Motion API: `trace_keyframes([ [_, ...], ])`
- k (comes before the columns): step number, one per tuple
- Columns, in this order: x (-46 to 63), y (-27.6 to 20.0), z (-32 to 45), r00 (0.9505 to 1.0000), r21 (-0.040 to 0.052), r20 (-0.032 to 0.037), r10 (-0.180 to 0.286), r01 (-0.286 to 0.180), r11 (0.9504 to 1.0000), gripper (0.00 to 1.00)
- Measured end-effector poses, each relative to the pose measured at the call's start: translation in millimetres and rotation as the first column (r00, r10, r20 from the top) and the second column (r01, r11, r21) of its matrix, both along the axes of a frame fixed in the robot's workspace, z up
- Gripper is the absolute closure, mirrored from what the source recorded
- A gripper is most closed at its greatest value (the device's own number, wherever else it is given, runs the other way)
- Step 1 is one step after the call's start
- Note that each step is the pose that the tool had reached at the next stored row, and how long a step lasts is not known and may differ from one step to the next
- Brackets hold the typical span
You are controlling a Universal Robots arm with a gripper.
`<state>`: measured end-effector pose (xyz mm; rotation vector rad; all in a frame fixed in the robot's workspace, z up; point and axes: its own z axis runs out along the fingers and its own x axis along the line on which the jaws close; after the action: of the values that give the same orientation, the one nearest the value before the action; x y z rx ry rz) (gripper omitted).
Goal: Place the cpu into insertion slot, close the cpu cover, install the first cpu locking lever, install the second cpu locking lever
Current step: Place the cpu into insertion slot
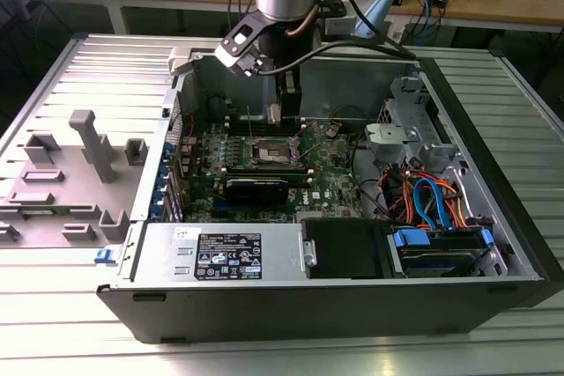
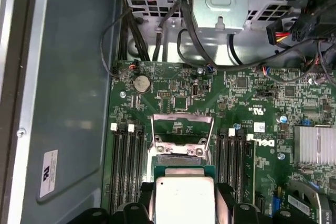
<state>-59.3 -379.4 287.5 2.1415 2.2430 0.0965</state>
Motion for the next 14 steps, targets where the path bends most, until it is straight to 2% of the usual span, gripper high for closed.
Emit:
trace_keyframes([
  [2,-0.9,0.1,-3.5,1.0000,-0.0001,0.0000,-0.008,0.008,1.0000,0.45],
  [6,-0.9,0.1,-16.7,0.9995,0.0001,0.0000,-0.031,0.031,0.9995,0.45],
  [14,-1.0,0.1,-18.6,0.9995,0.0000,-0.0006,-0.033,0.033,0.9995,0.45],
])
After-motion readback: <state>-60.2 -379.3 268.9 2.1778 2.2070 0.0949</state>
